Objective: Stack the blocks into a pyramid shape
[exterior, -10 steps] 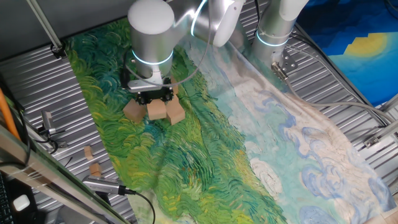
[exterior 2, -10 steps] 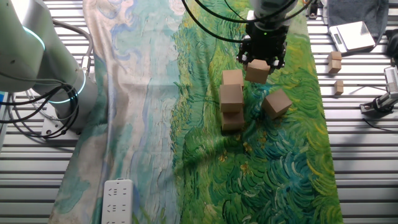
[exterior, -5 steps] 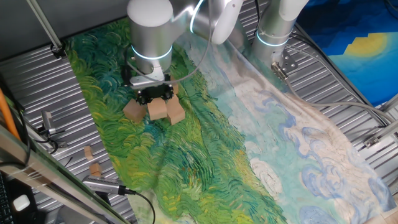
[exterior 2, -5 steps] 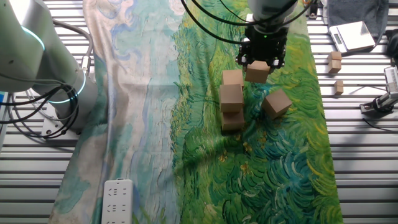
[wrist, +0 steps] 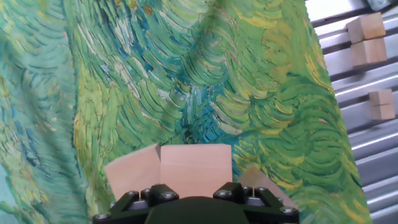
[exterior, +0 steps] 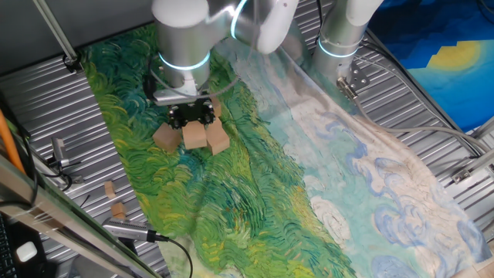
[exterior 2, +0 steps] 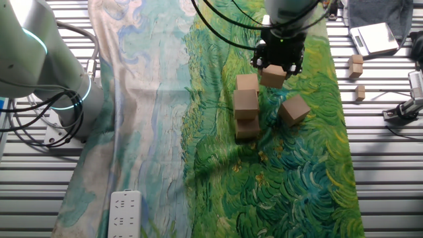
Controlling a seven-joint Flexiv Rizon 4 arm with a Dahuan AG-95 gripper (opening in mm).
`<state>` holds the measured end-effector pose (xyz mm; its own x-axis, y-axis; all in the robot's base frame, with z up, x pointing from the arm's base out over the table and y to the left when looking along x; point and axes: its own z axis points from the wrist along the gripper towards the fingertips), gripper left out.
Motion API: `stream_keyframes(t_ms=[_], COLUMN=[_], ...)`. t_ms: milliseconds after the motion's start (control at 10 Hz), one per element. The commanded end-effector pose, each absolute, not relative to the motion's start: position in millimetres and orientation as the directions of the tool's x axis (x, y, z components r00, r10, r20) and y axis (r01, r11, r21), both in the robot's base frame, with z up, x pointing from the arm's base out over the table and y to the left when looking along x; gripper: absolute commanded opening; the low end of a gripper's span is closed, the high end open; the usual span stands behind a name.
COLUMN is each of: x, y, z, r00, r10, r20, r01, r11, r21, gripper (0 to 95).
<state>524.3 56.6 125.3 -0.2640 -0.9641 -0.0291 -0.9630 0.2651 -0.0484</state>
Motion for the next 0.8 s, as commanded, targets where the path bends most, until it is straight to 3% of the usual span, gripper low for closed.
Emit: stream_keyframes(t_ms=[100,800], x=[523.7,523.7], y=[57.4,57.4], z=[125.5,125.5], r00=[-0.257,-0.227], r10=[-0.965,-0.973], r20=[-0.046,-0.047], r01=[-0.966,-0.974], r11=[0.258,0.228], r21=[-0.027,-0.017], gripper=[0.0,0.0])
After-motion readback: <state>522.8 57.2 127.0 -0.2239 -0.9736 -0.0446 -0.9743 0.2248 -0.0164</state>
